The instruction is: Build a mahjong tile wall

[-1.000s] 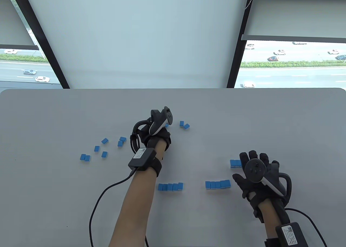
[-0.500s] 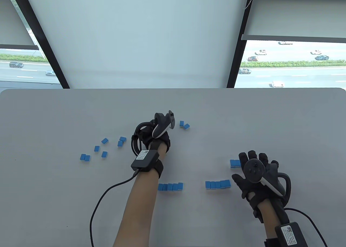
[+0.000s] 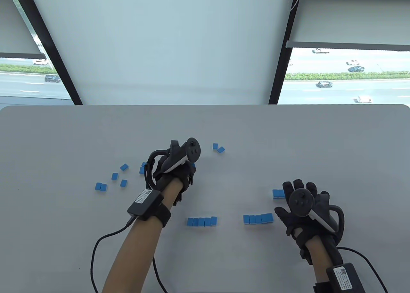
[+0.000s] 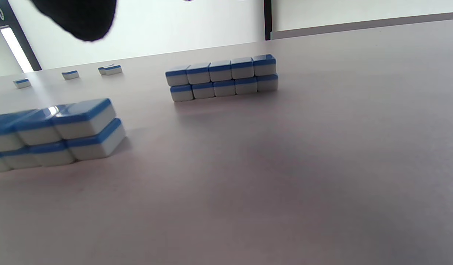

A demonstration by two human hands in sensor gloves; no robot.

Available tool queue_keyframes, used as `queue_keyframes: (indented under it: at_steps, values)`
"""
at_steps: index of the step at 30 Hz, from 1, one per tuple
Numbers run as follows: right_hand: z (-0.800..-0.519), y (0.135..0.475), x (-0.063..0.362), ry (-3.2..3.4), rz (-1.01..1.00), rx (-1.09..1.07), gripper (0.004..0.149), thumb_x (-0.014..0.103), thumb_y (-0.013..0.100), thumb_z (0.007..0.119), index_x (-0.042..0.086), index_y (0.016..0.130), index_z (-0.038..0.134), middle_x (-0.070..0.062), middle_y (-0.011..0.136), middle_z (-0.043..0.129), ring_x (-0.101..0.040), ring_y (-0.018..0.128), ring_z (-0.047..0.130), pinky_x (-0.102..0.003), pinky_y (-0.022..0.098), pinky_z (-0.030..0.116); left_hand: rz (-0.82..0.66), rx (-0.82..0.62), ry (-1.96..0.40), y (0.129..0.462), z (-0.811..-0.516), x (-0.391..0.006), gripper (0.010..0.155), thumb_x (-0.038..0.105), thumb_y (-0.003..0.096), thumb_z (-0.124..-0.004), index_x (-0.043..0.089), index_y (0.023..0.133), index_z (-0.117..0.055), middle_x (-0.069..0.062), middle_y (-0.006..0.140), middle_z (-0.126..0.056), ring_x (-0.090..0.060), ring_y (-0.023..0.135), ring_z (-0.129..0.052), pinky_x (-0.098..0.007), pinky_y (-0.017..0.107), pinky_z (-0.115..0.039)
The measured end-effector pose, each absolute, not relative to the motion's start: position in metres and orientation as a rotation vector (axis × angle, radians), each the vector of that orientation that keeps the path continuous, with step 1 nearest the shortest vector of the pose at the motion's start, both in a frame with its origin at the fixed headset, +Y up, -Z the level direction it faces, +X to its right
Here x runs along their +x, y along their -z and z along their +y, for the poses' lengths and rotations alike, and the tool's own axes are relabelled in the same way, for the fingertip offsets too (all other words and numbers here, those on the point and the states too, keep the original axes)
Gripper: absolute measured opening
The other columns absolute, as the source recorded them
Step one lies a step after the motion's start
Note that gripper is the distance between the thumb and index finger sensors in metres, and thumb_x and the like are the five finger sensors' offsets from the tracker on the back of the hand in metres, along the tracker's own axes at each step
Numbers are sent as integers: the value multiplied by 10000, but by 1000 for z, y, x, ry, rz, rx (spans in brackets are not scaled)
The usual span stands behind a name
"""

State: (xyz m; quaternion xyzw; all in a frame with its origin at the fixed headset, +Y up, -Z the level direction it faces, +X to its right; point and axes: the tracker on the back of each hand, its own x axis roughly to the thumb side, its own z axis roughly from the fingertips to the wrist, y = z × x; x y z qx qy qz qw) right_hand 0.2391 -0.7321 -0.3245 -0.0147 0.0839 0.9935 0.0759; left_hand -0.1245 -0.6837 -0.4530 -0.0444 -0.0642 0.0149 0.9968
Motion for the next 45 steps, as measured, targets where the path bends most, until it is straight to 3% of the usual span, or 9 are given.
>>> queue_keyframes:
  at_steps: [10, 14, 19, 28, 45]
  values:
    - [-731, 326, 236, -2978, 244, -20, 809, 650, 455, 666, 361, 1084, 248, 3, 1164, 167, -401, 1038, 148, -656, 670, 137, -284, 24, -59, 380, -669, -143, 576, 487, 390, -912, 308, 927, -808, 93, 732, -941, -189, 589, -986, -499, 541, -821]
    - [-733, 327, 233, -2989, 262, -17, 807, 651, 455, 665, 365, 1084, 247, 7, 1165, 165, -398, 1040, 145, -654, 672, 135, -319, 52, -57, 348, -679, -143, 578, 492, 389, -911, 320, 931, -805, 91, 765, -903, -194, 634, -945, -513, 579, -785]
    - [-733, 327, 232, -2987, 251, -15, 807, 651, 455, 665, 365, 1084, 247, 6, 1165, 165, -400, 1039, 146, -655, 671, 135, -386, -33, -45, 327, -705, -136, 578, 490, 391, -912, 324, 933, -806, 81, 798, -875, -207, 671, -917, -527, 599, -759]
    - [-734, 326, 232, -2983, 250, -11, 807, 651, 455, 665, 364, 1083, 247, 5, 1164, 165, -401, 1038, 147, -654, 671, 136, -410, -121, 27, 322, -734, -127, 579, 491, 395, -903, 327, 939, -792, 78, 814, -854, -210, 688, -898, -529, 611, -743]
    - [-733, 326, 232, -2987, 256, -16, 806, 650, 456, 665, 363, 1084, 248, 4, 1164, 165, -401, 1038, 148, -655, 670, 135, -426, -163, 37, 322, -739, -120, 582, 501, 401, -893, 332, 947, -785, 69, 824, -844, -219, 698, -887, -537, 616, -731]
